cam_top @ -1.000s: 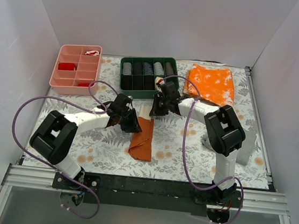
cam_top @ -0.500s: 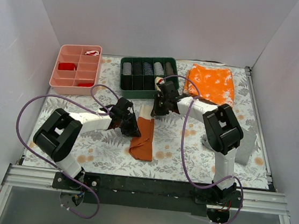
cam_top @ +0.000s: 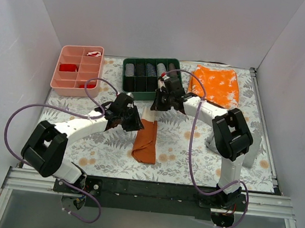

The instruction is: Roll the underwear

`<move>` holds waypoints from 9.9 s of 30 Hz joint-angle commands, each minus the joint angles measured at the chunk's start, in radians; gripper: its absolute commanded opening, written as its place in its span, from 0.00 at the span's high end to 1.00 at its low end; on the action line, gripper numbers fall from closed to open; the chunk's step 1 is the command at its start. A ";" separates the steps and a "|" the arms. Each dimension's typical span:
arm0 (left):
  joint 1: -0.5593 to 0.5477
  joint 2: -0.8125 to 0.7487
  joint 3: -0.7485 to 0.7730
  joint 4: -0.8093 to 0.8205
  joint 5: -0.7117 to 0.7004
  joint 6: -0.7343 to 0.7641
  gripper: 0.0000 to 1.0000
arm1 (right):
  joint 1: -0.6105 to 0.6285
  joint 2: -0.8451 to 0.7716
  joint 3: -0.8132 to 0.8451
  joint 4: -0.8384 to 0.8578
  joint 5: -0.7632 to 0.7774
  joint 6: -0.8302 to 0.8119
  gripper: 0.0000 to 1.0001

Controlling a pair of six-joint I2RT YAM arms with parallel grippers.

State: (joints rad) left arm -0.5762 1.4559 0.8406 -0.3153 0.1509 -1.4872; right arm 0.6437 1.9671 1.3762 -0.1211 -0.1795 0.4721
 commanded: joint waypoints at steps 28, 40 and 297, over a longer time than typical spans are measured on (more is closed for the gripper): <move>-0.001 -0.147 -0.120 -0.120 -0.212 -0.033 0.74 | 0.053 0.110 0.142 -0.008 0.003 -0.027 0.99; -0.001 -0.154 -0.106 -0.130 -0.198 -0.022 0.74 | 0.054 0.185 0.161 -0.029 0.003 -0.039 0.99; -0.206 -0.115 -0.256 0.061 0.082 -0.174 0.30 | -0.042 -0.054 -0.022 -0.249 -0.017 -0.079 0.01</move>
State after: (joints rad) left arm -0.7647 1.3739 0.6003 -0.2321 0.2871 -1.6043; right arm 0.6067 1.8847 1.2701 -0.3023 -0.1444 0.5091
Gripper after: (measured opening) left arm 0.696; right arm 0.984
